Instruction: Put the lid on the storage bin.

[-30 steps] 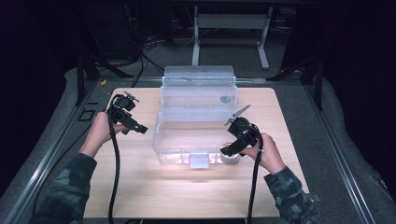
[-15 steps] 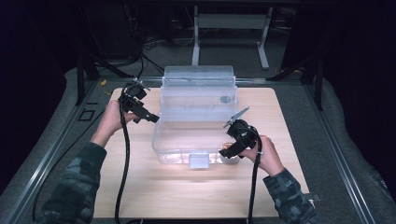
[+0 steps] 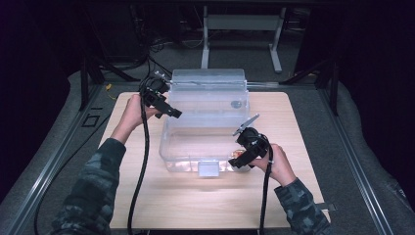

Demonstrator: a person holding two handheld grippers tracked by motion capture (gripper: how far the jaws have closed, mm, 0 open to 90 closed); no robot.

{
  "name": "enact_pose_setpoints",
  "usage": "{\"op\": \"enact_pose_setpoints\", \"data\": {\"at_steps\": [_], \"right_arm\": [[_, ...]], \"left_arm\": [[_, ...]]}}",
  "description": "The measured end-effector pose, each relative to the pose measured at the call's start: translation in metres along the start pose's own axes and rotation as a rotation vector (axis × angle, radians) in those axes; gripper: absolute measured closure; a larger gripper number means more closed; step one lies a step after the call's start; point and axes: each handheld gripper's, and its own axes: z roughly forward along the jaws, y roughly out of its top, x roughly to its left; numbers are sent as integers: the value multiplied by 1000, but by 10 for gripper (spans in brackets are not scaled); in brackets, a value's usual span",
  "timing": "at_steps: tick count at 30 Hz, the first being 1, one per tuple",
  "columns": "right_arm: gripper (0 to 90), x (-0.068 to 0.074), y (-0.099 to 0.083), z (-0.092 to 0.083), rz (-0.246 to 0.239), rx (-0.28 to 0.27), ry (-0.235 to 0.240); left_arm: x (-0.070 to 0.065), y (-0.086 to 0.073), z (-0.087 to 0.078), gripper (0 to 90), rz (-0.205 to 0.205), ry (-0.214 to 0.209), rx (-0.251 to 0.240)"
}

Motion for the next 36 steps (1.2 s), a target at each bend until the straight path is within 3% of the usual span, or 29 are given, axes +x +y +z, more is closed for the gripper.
{"op": "enact_pose_setpoints", "data": {"at_steps": [9, 11, 13, 14, 17, 19, 21, 23, 28, 33, 36], "right_arm": [[151, 5, 3, 5, -19, 17, 4], [160, 6, 2, 6, -15, 9, 11], [180, 5, 2, 7, -18, 11, 8], [189, 5, 2, 7, -21, 11, 8], [195, 6, 3, 7, -27, 8, 5], [200, 6, 3, 7, -26, 6, 8], [214, 6, 3, 7, -27, 0, 9], [225, 6, 3, 8, -22, -6, 5], [263, 8, 4, 11, -25, 4, 11], [310, 10, 4, 15, -41, 2, 3], [364, 10, 5, 16, -36, -5, 13]], "left_arm": [[3, 29, 17, 49, 42, 2, 8], [1, 34, 22, 50, 68, 29, 24], [1, 37, 27, 52, 75, 26, 40], [2, 38, 29, 55, 70, 24, 48], [9, 42, 32, 62, 20, -6, 7], [12, 43, 33, 100, 10, 1, 4], [14, 44, 38, 165, -14, 51, 30], [16, 43, 42, 201, -28, 44, 35], [19, 42, 46, 338, -26, 78, 11], [19, 43, 52, 413, -16, 70, 18], [16, 44, 53, 482, -13, 92, 15]]}}
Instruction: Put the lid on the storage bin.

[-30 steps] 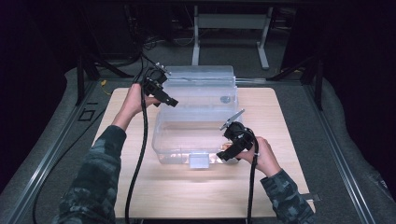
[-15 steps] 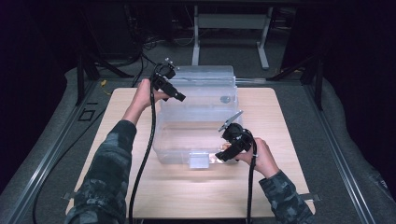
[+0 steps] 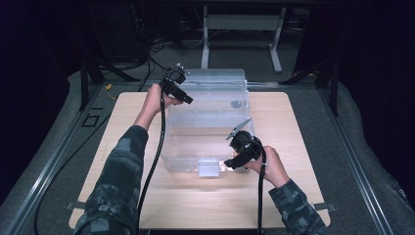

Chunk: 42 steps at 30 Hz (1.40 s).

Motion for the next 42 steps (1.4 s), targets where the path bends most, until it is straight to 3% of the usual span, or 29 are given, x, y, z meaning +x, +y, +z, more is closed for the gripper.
{"op": "enact_pose_setpoints", "data": {"at_steps": [6, 15, 29, 30, 31, 32, 36, 42], "right_arm": [[472, 2, 0, 7, -16, 15, -30], [630, 9, 0, 18, -18, 6, -25], [649, 6, -10, 23, 30, -53, -15], [648, 4, -12, 27, 38, -108, 56], [645, 5, -11, 27, 41, -98, 50], [643, 7, -10, 24, 34, -54, -13], [630, 10, -10, 24, 35, -45, -43], [622, 11, -10, 25, 53, -61, -40]], "left_arm": [[-5, 0, 2, 585, 19, -3, -16], [-8, -2, 2, 642, 31, 1, -28], [-10, -1, 0, 709, 43, -21, -23], [-11, -1, 0, 718, 44, -27, -22], [-11, 0, -1, 725, 48, -28, -19], [-12, 0, -1, 728, 51, -29, -15], [-14, 1, -3, 734, 56, -31, -17], [-16, 1, -5, 747, 57, -39, -18]]}}
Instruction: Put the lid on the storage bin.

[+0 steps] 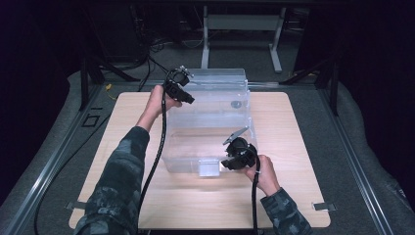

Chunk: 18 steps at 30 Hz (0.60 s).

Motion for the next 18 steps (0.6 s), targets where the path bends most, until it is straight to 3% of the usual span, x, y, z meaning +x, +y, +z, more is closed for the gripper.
{"op": "enact_pose_setpoints", "data": {"at_steps": [9, 18], "right_arm": [[605, 1, -1, 0, 13, -22, -10], [594, 1, -2, 1, 22, -26, -9]], "left_arm": [[-6, 2, -6, 758, 18, 2, 8], [-11, -1, -13, 765, 33, 4, -17]]}}
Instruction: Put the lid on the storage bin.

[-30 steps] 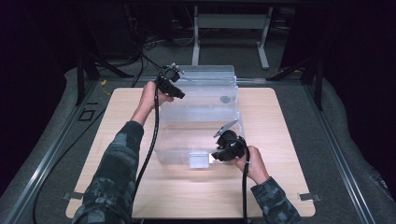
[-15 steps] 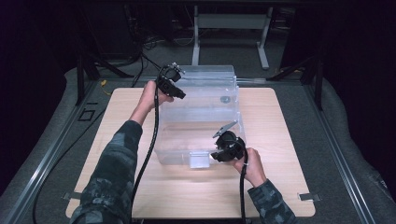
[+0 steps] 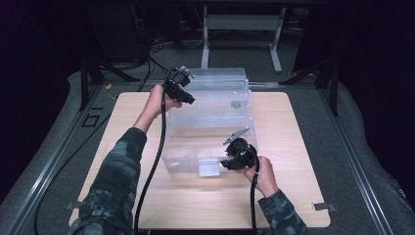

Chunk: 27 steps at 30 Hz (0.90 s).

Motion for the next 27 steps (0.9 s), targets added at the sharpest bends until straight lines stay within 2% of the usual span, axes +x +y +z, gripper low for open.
{"op": "enact_pose_setpoints", "data": {"at_steps": [7, 12, 18, 27], "right_arm": [[587, 1, 0, 1, 3, 3, -2], [586, 1, 0, 1, 0, -1, -2], [584, 2, -1, 1, -2, -3, -15], [579, 3, -1, 1, 2, -10, -18]], "left_arm": [[-5, -3, -8, 768, 11, -5, -22], [-8, -7, -15, 768, 0, -21, -44], [-17, -9, -21, 771, 22, -5, -49], [-25, -17, -32, 779, 46, -19, -72]]}}
